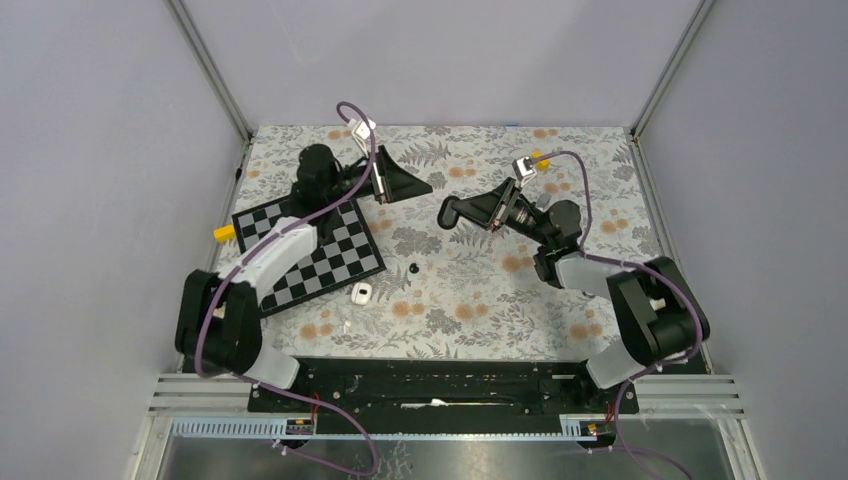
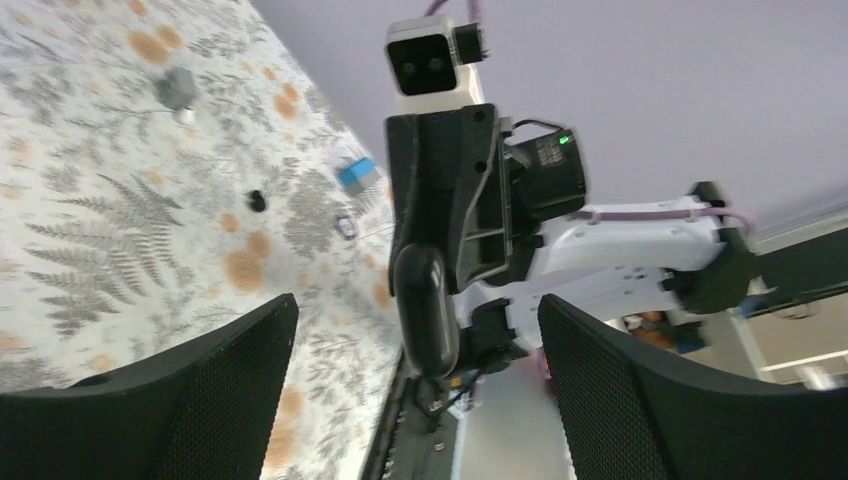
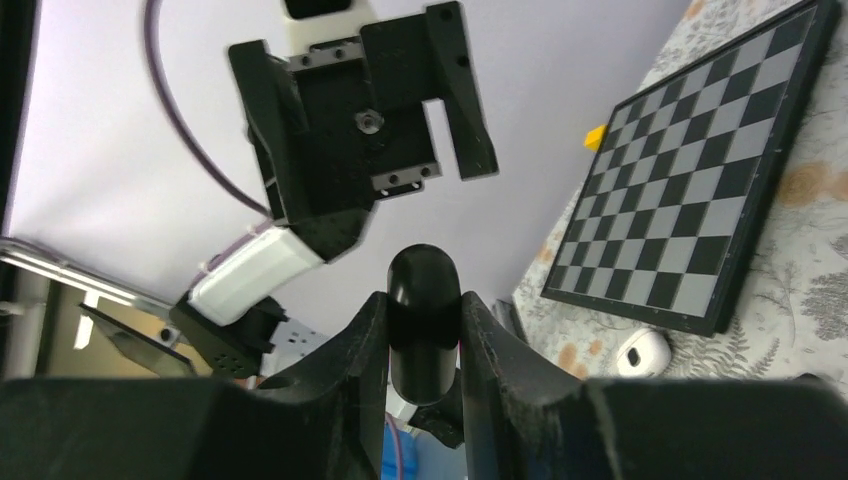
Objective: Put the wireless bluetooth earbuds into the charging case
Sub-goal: Pass from the right arm to the left
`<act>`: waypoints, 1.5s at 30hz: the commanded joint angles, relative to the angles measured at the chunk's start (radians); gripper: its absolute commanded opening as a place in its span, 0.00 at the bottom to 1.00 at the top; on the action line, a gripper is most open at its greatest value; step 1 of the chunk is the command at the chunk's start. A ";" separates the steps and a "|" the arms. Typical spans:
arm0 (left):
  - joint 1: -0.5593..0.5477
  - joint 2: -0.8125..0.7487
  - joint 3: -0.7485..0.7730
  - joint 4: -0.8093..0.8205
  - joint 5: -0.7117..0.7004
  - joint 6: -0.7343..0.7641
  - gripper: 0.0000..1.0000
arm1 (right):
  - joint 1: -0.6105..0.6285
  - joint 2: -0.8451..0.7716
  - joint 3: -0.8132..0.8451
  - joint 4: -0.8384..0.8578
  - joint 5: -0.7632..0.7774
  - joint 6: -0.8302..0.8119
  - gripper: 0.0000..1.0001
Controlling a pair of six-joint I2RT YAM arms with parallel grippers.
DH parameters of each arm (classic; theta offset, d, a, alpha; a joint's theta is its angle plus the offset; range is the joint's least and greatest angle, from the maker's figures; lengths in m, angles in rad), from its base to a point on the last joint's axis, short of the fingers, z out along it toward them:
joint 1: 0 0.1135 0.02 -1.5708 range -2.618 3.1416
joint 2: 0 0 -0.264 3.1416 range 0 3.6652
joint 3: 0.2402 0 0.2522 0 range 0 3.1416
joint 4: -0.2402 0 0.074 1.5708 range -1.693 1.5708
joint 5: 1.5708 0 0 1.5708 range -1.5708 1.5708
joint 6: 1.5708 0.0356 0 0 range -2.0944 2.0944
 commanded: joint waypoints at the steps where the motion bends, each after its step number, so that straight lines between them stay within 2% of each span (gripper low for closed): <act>1: -0.003 -0.108 0.131 -0.470 -0.063 0.373 0.91 | -0.021 -0.174 0.001 -0.291 -0.058 -0.184 0.00; 4: -0.003 -0.129 0.157 -0.578 -0.070 0.455 0.95 | -0.023 -0.264 0.034 -0.512 -0.069 -0.305 0.00; 7: -0.009 -0.150 0.124 -0.552 -0.048 0.434 0.99 | -0.030 -0.333 0.071 -0.701 -0.065 -0.428 0.00; 9: -0.022 -0.162 0.105 -0.540 -0.083 0.403 0.99 | -0.041 -0.355 0.093 -0.793 -0.074 -0.488 0.00; 16: -0.051 -0.181 0.038 -0.445 -0.210 0.275 0.99 | -0.081 -0.365 0.105 -0.811 -0.131 -0.507 0.00; 19: -0.060 -0.183 0.004 -0.366 -0.255 0.195 0.99 | -0.097 -0.353 0.098 -0.762 -0.158 -0.478 0.00; 21: -0.062 -0.159 -0.013 -0.285 -0.167 0.156 0.99 | -0.118 -0.337 0.081 -0.671 -0.195 -0.417 0.00; 24: -0.062 -0.131 -0.119 0.052 -0.075 -0.055 0.99 | -0.158 -0.275 0.038 -0.387 -0.277 -0.209 0.00; 26: -0.063 -0.103 -0.130 0.136 -0.042 -0.107 0.99 | -0.178 -0.236 0.019 -0.245 -0.306 -0.103 0.00; 30: -0.101 -0.086 -0.108 0.137 -0.028 -0.098 0.99 | -0.187 -0.202 0.007 -0.186 -0.328 -0.056 0.00; 34: -0.157 -0.061 -0.027 0.003 -0.056 -0.009 0.99 | -0.187 -0.205 0.002 -0.180 -0.328 -0.059 0.00; 36: -0.172 -0.056 -0.009 -0.008 -0.062 0.013 0.99 | -0.187 -0.205 0.002 -0.175 -0.330 -0.059 0.00; 43: -0.194 -0.016 -0.026 0.139 -0.065 -0.083 0.99 | -0.186 -0.171 0.005 -0.080 -0.353 0.006 0.00; 45: -0.195 0.001 -0.035 0.154 -0.081 -0.126 0.95 | -0.186 -0.153 0.002 -0.025 -0.360 0.042 0.00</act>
